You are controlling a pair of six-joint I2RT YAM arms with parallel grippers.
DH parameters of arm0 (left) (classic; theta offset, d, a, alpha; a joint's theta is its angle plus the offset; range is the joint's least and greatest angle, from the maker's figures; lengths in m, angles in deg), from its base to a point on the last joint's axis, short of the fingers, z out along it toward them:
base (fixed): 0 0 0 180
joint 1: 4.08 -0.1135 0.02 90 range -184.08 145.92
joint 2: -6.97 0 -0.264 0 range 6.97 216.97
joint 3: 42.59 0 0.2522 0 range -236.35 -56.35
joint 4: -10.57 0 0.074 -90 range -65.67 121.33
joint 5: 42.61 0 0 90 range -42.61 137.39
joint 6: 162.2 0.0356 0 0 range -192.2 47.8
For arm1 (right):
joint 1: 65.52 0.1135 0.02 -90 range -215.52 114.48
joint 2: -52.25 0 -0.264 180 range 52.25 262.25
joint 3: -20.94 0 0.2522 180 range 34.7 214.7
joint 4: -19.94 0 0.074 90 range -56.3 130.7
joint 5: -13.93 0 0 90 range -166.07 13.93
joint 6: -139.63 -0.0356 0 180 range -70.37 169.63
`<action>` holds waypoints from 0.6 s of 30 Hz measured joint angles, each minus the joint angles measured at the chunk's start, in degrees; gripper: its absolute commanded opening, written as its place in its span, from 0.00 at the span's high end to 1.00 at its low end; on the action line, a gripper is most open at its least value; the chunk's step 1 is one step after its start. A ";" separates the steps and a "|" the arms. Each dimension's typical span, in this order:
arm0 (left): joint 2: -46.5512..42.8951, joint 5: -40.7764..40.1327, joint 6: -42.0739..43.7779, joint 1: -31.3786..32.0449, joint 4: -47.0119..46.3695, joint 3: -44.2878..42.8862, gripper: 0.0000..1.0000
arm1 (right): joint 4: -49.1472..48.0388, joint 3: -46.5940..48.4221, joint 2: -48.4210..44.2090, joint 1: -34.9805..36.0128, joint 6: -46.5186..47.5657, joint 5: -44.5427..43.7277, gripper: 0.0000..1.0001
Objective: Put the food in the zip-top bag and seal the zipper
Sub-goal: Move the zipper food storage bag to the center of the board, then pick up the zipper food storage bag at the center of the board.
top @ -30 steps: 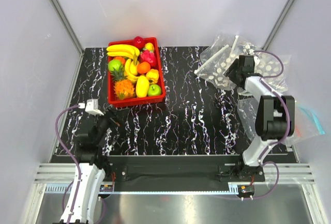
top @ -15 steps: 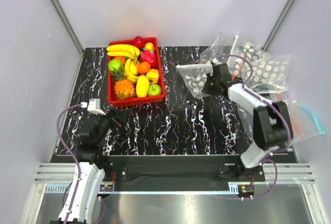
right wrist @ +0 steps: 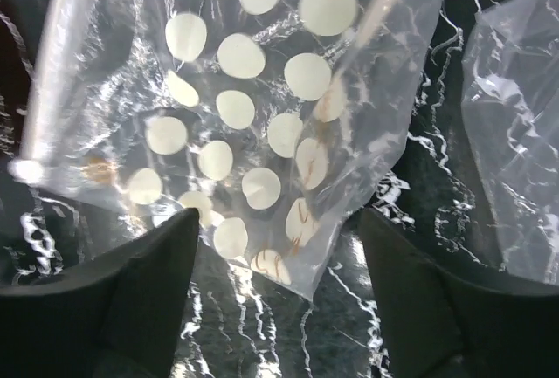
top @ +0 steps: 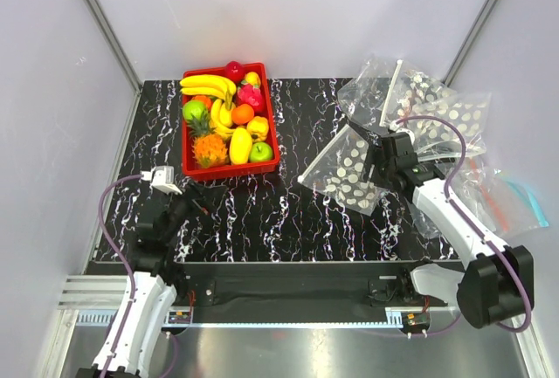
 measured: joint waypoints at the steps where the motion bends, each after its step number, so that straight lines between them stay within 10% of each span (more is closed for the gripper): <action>1: 0.11 -0.17 0.00 0.35 -0.02 0.00 0.01 | 1.18 0.76 1.07 0.00 -0.02 -0.35 0.35; 6: 0.24 -1.11 0.00 1.81 -0.07 0.00 0.01 | 3.21 4.52 2.99 0.28 0.13 -0.09 0.50; 18: 2.60 -4.94 0.17 7.21 -0.26 -0.02 0.01 | 3.89 26.14 25.73 6.95 -1.97 -1.18 0.25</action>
